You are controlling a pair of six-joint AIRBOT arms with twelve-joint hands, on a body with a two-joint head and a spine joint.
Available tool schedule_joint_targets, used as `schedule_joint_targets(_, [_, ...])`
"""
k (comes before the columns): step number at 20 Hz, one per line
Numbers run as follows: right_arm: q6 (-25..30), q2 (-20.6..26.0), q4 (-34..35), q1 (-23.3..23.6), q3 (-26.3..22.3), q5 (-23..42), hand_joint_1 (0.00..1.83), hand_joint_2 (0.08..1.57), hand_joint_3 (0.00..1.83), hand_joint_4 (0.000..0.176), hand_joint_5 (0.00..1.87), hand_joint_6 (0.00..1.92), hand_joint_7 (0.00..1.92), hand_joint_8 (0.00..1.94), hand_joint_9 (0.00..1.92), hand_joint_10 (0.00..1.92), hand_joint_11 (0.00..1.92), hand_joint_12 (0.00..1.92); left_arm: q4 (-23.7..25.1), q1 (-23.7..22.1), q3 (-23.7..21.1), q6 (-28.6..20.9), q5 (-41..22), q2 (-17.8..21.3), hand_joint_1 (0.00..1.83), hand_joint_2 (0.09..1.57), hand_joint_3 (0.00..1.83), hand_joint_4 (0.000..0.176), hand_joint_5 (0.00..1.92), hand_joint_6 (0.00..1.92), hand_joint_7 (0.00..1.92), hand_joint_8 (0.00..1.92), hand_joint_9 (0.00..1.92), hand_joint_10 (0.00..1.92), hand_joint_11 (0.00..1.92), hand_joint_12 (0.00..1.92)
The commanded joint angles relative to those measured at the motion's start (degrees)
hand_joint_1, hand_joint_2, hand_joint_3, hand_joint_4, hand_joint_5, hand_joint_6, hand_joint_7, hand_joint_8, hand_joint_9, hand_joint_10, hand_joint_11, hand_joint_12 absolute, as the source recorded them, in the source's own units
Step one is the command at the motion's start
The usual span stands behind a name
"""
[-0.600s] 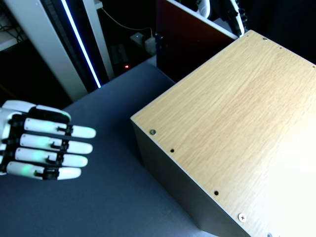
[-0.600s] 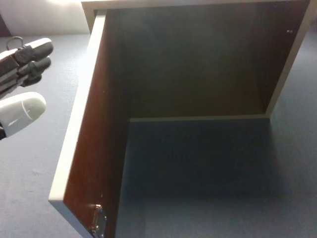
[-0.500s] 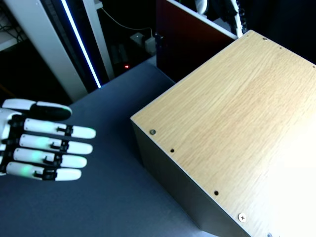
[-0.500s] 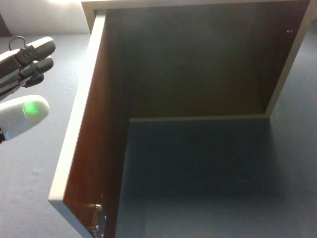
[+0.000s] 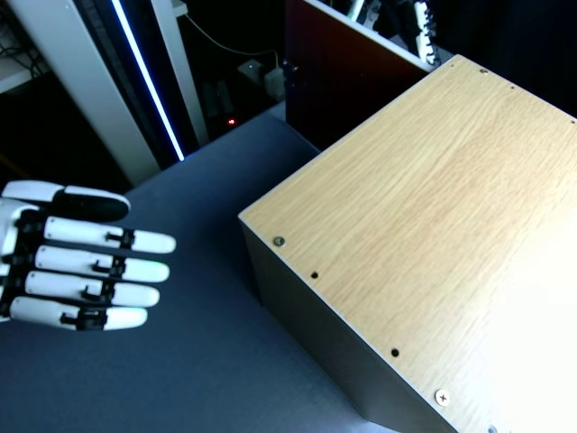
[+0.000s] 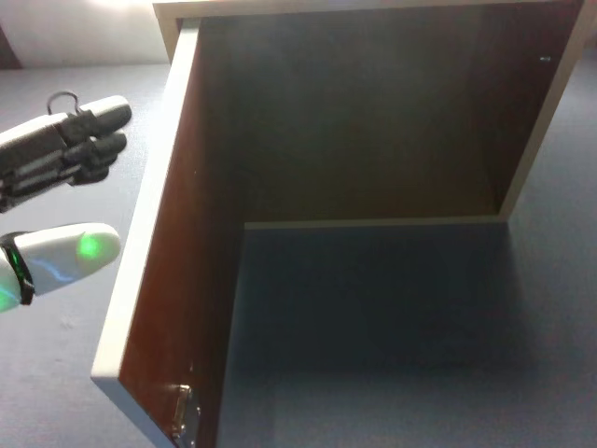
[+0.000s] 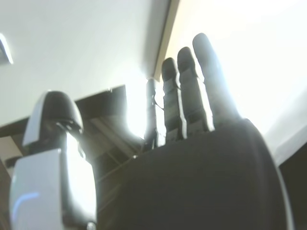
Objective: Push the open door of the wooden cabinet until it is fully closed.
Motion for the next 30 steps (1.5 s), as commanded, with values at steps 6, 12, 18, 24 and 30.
schedule_joint_targets(6, [0.4, 0.1, 1.61, 0.52, 0.44, 6.52, 0.62, 1.28, 0.0, 0.006, 0.43, 0.0, 0.34, 0.0, 0.31, 0.0, 0.0, 0.94, 2.77, -3.06, 0.91, -0.36, -2.32, -0.89, 0.49, 1.25, 0.01, 0.031, 0.32, 0.0, 0.37, 0.0, 0.34, 0.0, 0.14, 0.27])
schedule_joint_targets(12, [0.44, 0.02, 1.62, 0.53, 0.44, 6.52, 0.58, 1.28, 0.0, 0.0, 0.43, 0.0, 0.36, 0.0, 0.35, 0.0, 0.0, 1.03, 6.77, -7.07, 1.62, -0.36, 1.47, -2.04, 0.2, 1.45, 0.02, 0.0, 0.28, 0.0, 0.29, 0.0, 0.22, 0.0, 0.05, 0.16])
schedule_joint_targets(18, [0.58, 0.01, 1.62, 0.53, 0.36, 6.54, 0.61, 1.29, 0.0, 0.0, 0.45, 0.0, 0.36, 0.0, 0.34, 0.0, 0.0, 1.04, 8.11, -8.28, 2.16, -0.36, 2.94, -3.33, 0.05, 1.57, 0.01, 0.0, 0.29, 0.0, 0.29, 0.0, 0.2, 0.0, 0.07, 0.14])
schedule_joint_targets(24, [0.61, -0.09, 1.61, 0.53, 0.35, 6.54, 0.63, 1.29, 0.0, 0.029, 0.49, 0.01, 0.36, 0.0, 0.33, 0.01, 0.0, 0.94, 9.87, -9.68, 2.65, -0.36, 4.32, -4.09, 0.0, 1.57, 0.03, 0.0, 0.26, 0.0, 0.27, 0.0, 0.2, 0.0, 0.06, 0.11])
schedule_joint_targets(30, [0.63, -0.14, 1.61, 0.58, 0.36, 6.55, 0.61, 1.3, 0.0, 0.043, 0.54, 0.0, 0.36, 0.0, 0.31, 0.0, 0.0, 0.9, 11.9, -12.9, 3.99, -0.36, 6.04, -6.43, 0.04, 1.57, 0.01, 0.0, 0.31, 0.0, 0.34, 0.01, 0.29, 0.01, 0.15, 0.1])
